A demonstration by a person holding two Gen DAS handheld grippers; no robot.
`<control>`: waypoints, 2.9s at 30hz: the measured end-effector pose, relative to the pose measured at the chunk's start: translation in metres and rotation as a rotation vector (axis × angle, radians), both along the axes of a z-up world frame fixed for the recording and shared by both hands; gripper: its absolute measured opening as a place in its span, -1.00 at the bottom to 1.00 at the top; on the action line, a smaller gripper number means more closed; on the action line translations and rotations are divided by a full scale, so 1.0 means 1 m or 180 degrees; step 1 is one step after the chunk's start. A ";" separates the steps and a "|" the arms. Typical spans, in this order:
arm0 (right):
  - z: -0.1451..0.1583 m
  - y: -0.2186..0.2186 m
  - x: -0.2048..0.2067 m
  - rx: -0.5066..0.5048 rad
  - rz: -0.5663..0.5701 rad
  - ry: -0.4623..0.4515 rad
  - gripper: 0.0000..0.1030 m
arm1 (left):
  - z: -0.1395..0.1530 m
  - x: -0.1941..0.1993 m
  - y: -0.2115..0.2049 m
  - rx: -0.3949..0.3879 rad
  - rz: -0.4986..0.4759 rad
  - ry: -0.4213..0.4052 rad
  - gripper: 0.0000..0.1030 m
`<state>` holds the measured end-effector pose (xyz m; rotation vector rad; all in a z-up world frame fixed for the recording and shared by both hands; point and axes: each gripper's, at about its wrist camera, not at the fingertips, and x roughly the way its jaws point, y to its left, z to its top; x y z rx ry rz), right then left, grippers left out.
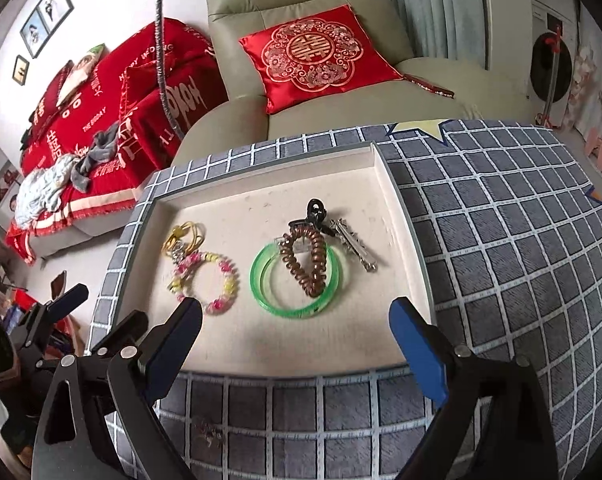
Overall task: Organize jewelry
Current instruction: 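Withdraw both tools from the tray toward the remaining jewelry, then grasp the silver heart pendant with the left gripper while the right gripper grasps the braided brown bracelet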
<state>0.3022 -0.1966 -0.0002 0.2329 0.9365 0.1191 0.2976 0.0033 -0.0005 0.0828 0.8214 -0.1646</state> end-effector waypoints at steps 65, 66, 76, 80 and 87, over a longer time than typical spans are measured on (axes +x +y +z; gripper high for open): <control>-0.064 0.015 -0.138 -0.0859 0.0222 0.0308 0.16 | -0.052 -0.069 -0.056 0.0028 -0.0055 0.0570 0.31; -0.064 0.016 -0.138 -0.0857 0.0229 0.0316 0.14 | -0.052 -0.069 -0.057 0.0018 -0.0088 0.0573 0.19; -0.062 0.030 -0.137 -0.0884 0.0345 0.0311 -0.86 | -0.048 -0.083 -0.049 -0.0173 -0.0321 0.0529 -0.73; -0.058 0.027 -0.141 -0.0818 0.0304 0.0262 -0.87 | -0.044 -0.090 -0.042 -0.0205 -0.0371 0.0474 -0.72; -0.046 0.013 -0.145 -0.0623 0.0194 0.0182 -0.87 | -0.034 -0.095 -0.031 -0.0296 -0.0392 0.0422 -0.73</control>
